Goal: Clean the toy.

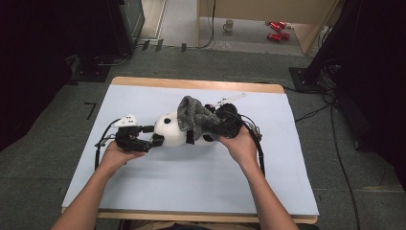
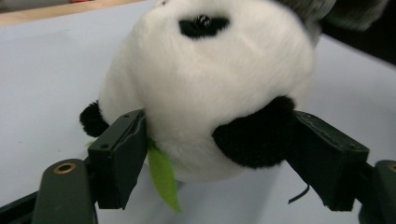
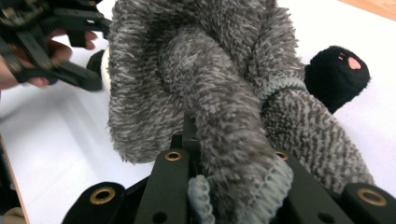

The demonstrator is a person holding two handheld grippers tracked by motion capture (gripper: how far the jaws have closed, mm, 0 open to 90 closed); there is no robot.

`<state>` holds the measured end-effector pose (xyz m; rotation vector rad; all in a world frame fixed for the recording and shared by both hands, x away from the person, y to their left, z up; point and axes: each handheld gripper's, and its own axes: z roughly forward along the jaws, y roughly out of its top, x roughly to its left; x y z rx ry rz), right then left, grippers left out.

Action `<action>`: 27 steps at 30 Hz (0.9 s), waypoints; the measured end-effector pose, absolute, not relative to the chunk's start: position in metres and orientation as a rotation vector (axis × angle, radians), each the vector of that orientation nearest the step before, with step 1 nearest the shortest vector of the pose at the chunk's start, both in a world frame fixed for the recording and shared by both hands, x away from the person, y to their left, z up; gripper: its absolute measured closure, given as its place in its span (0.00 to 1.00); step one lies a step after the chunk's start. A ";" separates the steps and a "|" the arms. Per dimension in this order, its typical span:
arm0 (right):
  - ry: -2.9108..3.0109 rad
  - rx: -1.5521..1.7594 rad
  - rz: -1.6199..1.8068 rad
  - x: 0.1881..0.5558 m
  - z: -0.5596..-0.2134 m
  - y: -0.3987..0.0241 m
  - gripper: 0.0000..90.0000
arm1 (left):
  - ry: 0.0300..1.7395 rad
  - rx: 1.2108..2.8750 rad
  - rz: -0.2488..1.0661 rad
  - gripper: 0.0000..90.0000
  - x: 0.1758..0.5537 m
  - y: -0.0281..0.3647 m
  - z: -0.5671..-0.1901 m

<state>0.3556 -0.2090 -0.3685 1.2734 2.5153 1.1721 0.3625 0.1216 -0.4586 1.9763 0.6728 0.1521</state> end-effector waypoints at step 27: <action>2.588 1.147 1.245 0.363 -0.353 -0.120 0.88 | 0.809 1.969 0.163 0.64 0.355 0.100 -0.445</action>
